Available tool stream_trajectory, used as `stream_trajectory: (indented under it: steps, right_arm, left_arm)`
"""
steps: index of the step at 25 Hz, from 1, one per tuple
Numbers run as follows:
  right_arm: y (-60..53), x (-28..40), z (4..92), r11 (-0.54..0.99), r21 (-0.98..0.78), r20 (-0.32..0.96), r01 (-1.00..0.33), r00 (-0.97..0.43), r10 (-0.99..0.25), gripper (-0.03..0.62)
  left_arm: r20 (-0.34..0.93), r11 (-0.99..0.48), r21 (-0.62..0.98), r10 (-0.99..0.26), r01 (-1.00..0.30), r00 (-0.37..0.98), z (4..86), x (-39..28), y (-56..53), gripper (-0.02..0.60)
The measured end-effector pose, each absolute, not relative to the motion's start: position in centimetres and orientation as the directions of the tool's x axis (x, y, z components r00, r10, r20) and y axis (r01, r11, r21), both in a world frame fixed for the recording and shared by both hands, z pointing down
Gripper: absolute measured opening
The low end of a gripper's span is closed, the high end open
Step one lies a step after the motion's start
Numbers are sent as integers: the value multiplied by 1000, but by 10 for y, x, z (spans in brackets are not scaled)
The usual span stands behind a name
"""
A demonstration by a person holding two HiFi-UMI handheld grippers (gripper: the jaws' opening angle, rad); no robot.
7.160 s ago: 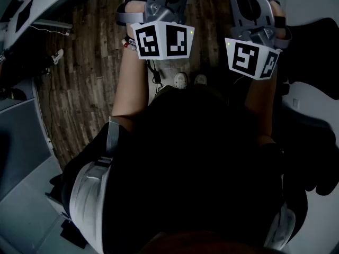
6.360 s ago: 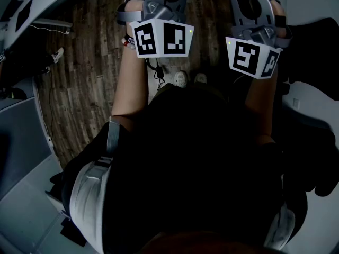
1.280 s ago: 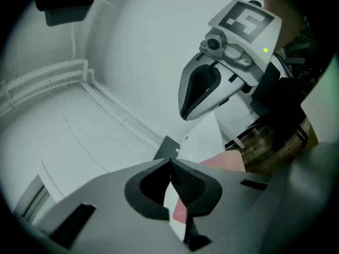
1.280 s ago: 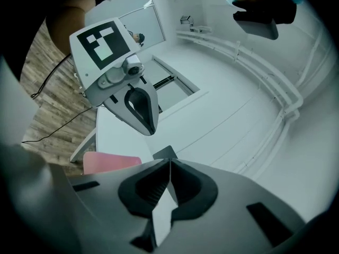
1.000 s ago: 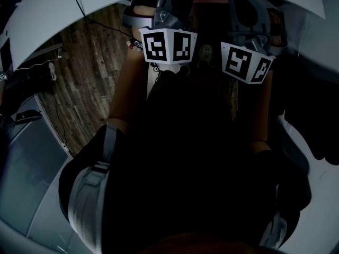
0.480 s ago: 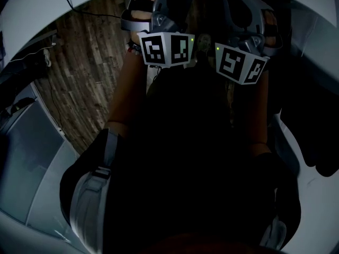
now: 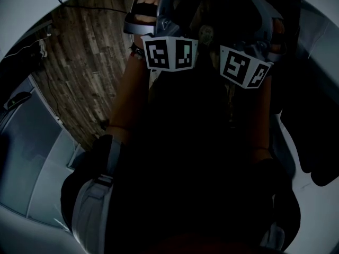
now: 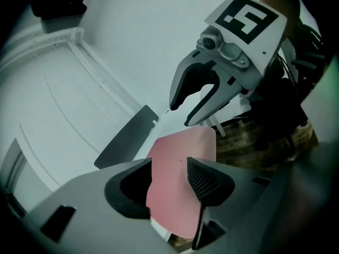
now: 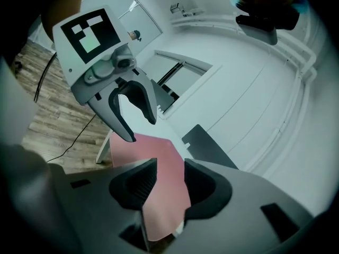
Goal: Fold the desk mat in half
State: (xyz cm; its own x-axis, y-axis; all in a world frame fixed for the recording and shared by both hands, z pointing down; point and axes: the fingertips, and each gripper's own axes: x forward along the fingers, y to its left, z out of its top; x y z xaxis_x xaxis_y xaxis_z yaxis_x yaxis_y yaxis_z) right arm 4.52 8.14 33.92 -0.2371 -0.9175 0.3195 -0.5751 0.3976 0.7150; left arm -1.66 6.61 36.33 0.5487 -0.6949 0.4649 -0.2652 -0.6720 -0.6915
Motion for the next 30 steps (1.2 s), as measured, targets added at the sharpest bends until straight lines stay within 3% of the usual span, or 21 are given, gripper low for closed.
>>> stream_trajectory:
  steps: [11, 17, 30]
  right_arm:
    - [79, 30, 417, 476, 660, 433, -582, -223, -873, 243]
    - [73, 45, 463, 458, 694, 470, -555, -132, -873, 289]
    - [55, 45, 530, 458, 706, 509, -541, -62, -859, 304]
  left_arm:
    - [510, -668, -690, -723, -280, 467, 431, -39, 62, 266]
    - [499, -621, -735, -767, -273, 403, 466, -50, 53, 312]
    - [528, -623, -735, -773, -267, 350, 519, -55, 37, 319]
